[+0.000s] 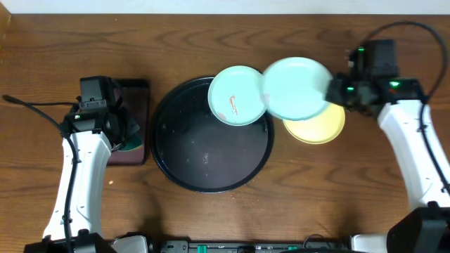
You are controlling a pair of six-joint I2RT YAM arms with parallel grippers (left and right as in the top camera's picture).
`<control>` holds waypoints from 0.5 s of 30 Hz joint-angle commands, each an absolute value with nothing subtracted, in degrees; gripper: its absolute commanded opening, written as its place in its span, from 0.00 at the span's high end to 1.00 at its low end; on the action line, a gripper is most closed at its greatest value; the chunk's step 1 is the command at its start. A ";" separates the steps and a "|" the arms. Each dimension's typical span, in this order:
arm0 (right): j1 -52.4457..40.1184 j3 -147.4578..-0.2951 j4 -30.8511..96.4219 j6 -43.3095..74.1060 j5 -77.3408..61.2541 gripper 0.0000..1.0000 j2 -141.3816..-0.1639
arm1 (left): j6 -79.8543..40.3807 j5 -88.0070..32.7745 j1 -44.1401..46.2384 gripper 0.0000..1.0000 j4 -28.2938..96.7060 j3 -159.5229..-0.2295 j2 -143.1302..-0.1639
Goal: Clean dirty plates on tray and stack at the side
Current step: 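Place the pale green plate onto the yellow plate, release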
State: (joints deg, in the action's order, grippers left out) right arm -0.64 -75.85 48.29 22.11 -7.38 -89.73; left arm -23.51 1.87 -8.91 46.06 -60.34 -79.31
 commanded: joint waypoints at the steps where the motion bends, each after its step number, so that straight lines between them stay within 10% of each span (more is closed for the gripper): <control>1: 1.69 -75.94 50.17 20.60 0.12 0.99 -89.84 | -22.55 2.52 -9.10 0.93 46.00 -60.12 -79.35; 15: 1.56 -75.94 51.86 20.51 9.63 0.99 -101.16 | -22.55 2.52 -9.08 0.93 46.00 -60.12 -79.35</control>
